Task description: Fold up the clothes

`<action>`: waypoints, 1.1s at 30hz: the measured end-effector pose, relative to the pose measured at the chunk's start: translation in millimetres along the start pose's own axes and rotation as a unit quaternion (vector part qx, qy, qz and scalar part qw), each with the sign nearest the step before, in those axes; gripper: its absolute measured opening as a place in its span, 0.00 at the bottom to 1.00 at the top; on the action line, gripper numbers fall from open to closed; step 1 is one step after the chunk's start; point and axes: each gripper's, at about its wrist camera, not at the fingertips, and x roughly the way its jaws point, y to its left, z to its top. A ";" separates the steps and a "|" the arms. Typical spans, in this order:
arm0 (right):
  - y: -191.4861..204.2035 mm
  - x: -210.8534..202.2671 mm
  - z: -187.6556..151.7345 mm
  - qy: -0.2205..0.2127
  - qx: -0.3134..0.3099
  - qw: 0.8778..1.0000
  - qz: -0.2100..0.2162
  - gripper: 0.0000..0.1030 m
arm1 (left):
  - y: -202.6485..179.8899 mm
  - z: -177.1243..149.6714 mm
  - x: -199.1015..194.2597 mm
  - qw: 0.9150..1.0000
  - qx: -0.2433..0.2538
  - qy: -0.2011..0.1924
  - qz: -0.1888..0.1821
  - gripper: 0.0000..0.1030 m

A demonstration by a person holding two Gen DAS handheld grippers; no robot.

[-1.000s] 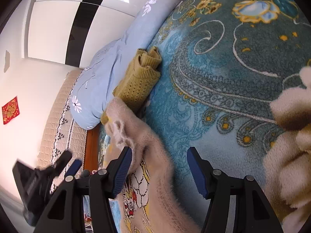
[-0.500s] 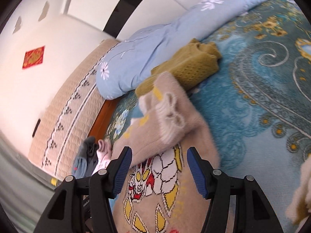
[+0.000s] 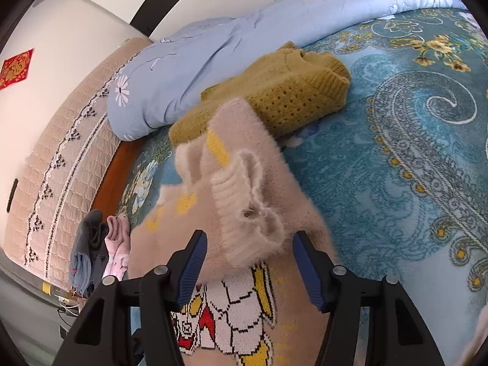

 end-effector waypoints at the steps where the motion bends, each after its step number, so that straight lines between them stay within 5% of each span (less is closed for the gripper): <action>1: 6.0 0.0 -0.5 -0.001 -0.017 1.000 -0.005 0.59 | -2.6 -0.9 1.2 1.000 0.006 0.001 0.004 0.47; 6: 33.7 4.6 -5.3 0.007 -0.106 0.993 -0.043 0.55 | -7.5 -3.1 1.5 1.000 0.016 0.001 0.007 0.47; 13: 49.8 -0.2 2.0 -0.003 -0.138 0.988 -0.063 0.11 | -4.7 -3.6 2.2 1.000 0.009 0.005 0.002 0.47; 21: 64.9 -35.2 14.4 -0.076 -0.180 0.980 -0.046 0.08 | -7.5 -3.9 4.4 1.000 0.015 0.007 0.003 0.47; 26: 16.1 9.6 13.5 -0.009 -0.120 0.988 -0.101 0.08 | -9.6 -4.8 5.2 1.000 0.020 0.008 0.003 0.47; 33: 10.6 9.5 22.3 0.005 -0.109 0.990 -0.090 0.12 | -5.1 0.6 3.9 1.000 0.028 0.006 -0.003 0.47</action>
